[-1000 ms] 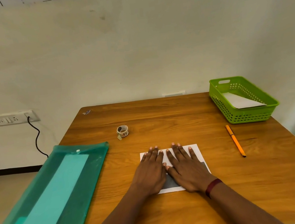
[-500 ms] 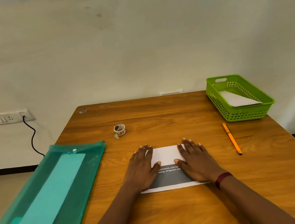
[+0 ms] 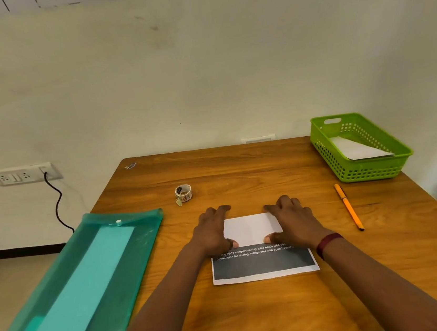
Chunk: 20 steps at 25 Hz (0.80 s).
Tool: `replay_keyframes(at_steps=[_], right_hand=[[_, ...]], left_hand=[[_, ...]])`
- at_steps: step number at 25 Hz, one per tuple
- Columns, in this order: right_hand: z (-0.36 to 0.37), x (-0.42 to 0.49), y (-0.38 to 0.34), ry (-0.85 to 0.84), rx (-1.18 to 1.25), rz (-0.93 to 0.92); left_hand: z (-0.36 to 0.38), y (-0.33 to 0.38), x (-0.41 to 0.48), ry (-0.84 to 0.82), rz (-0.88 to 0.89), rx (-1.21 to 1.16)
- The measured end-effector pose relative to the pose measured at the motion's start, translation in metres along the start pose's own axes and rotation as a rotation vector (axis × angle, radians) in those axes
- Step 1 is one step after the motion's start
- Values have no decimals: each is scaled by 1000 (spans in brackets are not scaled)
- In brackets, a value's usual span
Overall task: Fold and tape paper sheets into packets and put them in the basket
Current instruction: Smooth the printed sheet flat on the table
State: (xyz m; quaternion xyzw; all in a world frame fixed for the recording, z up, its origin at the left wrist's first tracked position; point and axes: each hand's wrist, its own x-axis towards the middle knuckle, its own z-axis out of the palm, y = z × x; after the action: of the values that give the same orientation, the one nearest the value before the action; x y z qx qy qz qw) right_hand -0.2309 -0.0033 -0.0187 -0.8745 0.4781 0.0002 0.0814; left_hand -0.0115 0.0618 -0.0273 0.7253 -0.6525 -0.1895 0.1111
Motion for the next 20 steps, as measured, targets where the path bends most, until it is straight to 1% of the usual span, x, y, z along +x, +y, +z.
replay_keyframes(at_steps=[3, 6, 8, 11, 13, 16, 18, 20], right_hand=[[1, 0, -1, 76, -8, -3], [3, -4, 0, 151, 2, -7], [7, -8, 2, 217, 24, -18], [10, -13, 3, 349, 122, -7], [11, -13, 3, 446, 132, -15], [11, -16, 4, 562, 137, -81], [10, -19, 3, 602, 143, -123], [11, -22, 2, 578, 139, -130]], left_hand=[[1, 2, -3, 34, -16, 34], [2, 1, -10, 124, -19, 53], [1, 1, -15, 196, 12, 59], [-1, 0, -19, 314, 97, 36], [-2, 0, -20, 354, 112, 18], [-1, -1, -23, 410, 135, -14], [0, -3, -25, 451, 175, -76], [0, -2, -30, 465, 209, -148]])
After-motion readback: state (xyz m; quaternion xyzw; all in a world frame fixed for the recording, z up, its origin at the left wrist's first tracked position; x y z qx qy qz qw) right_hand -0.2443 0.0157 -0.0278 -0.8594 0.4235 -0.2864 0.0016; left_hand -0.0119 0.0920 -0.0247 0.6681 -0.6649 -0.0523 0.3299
